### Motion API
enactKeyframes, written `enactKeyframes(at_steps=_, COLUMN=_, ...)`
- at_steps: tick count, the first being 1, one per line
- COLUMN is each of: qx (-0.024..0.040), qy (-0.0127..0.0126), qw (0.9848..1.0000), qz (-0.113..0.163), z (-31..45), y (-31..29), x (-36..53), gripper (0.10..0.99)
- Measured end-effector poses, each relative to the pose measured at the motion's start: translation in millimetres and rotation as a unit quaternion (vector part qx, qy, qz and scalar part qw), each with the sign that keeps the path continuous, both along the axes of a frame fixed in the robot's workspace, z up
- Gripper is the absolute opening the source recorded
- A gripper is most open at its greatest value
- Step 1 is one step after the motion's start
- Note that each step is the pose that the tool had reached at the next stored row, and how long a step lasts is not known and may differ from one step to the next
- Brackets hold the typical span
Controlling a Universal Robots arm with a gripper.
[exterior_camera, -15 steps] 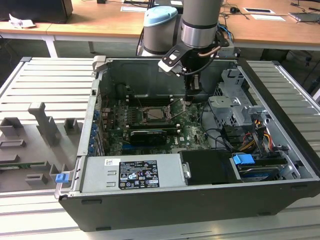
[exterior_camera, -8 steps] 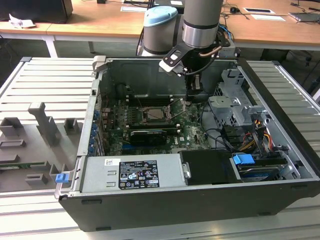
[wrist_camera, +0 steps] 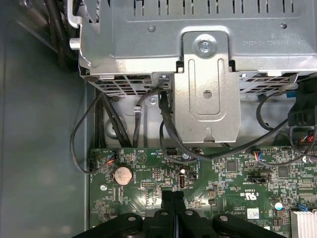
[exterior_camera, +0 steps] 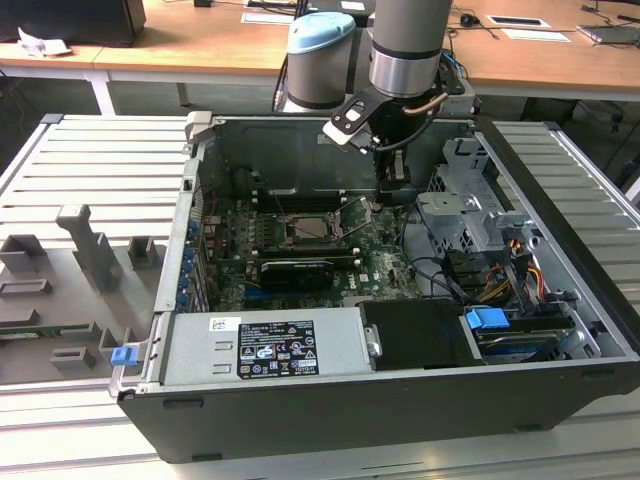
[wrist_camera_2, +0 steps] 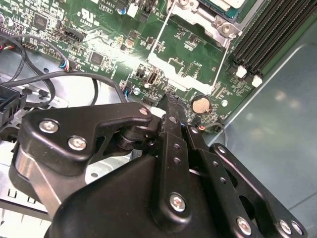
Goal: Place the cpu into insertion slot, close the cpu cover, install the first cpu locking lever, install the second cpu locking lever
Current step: 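Close the cpu cover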
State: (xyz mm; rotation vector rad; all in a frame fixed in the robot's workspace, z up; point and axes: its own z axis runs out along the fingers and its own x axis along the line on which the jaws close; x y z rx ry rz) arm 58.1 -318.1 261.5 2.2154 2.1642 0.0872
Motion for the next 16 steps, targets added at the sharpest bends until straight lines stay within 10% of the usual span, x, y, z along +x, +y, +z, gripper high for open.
enactKeyframes(at_steps=16, qx=0.0000, qy=0.0000, qw=1.0000, qz=0.000, z=-3.5, y=0.0, x=0.6, gripper=0.106)
